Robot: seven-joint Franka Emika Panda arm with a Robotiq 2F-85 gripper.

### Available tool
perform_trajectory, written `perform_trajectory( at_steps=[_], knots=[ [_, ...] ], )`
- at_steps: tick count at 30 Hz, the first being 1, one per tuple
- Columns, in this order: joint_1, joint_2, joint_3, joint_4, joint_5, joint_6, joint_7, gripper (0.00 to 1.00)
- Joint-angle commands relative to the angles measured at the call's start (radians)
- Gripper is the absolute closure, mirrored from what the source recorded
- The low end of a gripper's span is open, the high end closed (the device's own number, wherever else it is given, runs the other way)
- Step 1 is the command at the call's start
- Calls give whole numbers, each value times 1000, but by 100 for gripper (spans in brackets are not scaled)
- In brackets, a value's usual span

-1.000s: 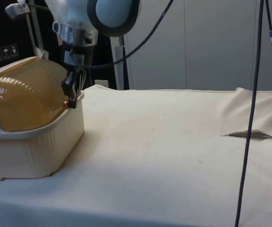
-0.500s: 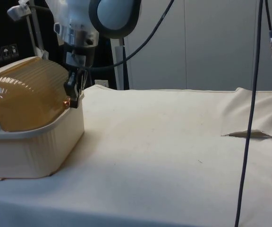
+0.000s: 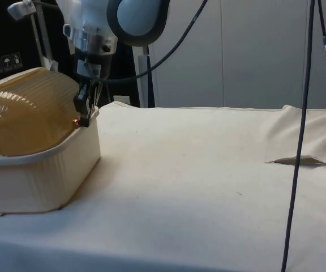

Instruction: Open the lid, then close it.

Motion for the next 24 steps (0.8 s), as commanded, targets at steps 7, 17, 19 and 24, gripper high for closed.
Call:
perform_trajectory(
  at_steps=[7, 17, 19, 24],
  knots=[
    [8, -12, -10, -1, -13, 27, 10, 100],
    [8, -32, -11, 0, -20, 32, 11, 100],
    [8, -36, -10, 0, -20, 35, 11, 100],
    [10, -42, -10, 0, -21, 50, 12, 100]
  ],
)
